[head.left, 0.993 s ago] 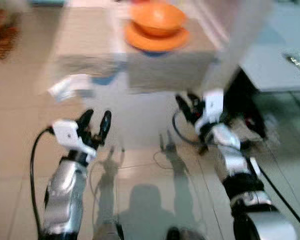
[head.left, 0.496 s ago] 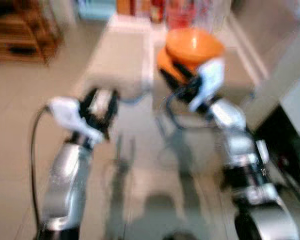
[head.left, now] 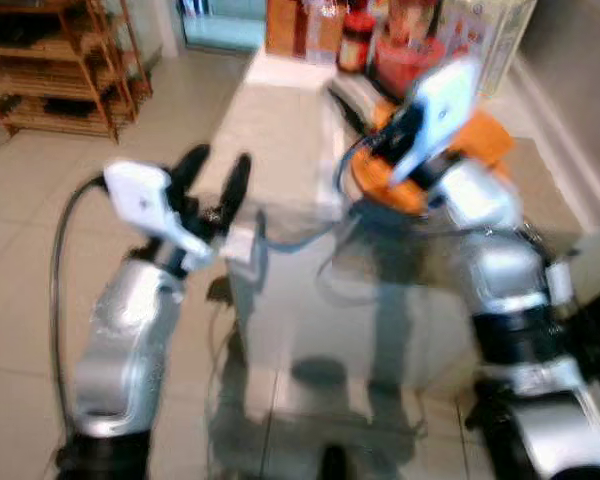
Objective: Setting the table
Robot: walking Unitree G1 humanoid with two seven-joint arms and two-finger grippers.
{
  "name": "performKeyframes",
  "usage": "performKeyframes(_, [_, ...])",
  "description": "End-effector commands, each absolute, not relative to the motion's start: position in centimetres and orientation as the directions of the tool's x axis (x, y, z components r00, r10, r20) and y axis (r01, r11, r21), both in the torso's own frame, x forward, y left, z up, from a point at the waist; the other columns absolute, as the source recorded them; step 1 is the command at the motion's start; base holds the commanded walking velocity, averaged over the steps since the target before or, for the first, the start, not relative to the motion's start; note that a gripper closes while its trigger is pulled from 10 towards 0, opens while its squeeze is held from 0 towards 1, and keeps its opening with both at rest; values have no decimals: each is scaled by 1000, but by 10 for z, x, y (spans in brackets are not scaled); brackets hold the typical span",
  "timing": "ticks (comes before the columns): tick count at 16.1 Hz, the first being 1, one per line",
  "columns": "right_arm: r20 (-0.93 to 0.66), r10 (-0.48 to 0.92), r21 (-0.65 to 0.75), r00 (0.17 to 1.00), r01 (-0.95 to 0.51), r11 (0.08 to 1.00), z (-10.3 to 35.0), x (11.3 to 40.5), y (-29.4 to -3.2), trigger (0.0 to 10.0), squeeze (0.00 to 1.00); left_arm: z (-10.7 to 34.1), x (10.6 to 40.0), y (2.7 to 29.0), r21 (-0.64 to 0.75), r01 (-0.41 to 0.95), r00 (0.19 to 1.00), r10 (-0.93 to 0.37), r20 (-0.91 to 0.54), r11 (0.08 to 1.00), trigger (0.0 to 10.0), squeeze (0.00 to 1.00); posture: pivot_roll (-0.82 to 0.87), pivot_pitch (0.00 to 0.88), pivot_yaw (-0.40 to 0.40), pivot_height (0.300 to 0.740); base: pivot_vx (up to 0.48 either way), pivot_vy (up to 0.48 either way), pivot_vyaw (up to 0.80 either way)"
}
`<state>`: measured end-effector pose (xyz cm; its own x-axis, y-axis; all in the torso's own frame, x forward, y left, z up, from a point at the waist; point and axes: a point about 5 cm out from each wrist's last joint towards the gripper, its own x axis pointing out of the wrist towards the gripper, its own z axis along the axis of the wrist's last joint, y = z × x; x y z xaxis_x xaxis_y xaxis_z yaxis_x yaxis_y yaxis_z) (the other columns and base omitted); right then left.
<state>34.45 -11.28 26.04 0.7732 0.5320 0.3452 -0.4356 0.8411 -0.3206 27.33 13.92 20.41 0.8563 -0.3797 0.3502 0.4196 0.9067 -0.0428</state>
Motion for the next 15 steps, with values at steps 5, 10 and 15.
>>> performKeyframes(5, [142, 549, -675, 823, -326, 662, 261, 348, -116, 10000, 1000, 201, 267, 138, -30, 424, 862, -392, 321, 905, 10000, 0, -66, 72, -28, 740, 0, 0, 0])
performKeyframes(10, [-27, 392, -749, 919, -279, 601, 249, 363, -139, 10000, 0, 200, 261, 141, -12, 399, 869, -374, 325, 917, 10000, 0, -65, 90, -28, 740, 85, 0, 0])
performKeyframes(15, [-83, 470, -609, 879, -418, 674, 255, 355, -131, 10000, 0, 195, 250, 137, -36, 394, 886, -369, 280, 918, 10000, 0, -67, 177, -27, 740, 288, 0, 0])
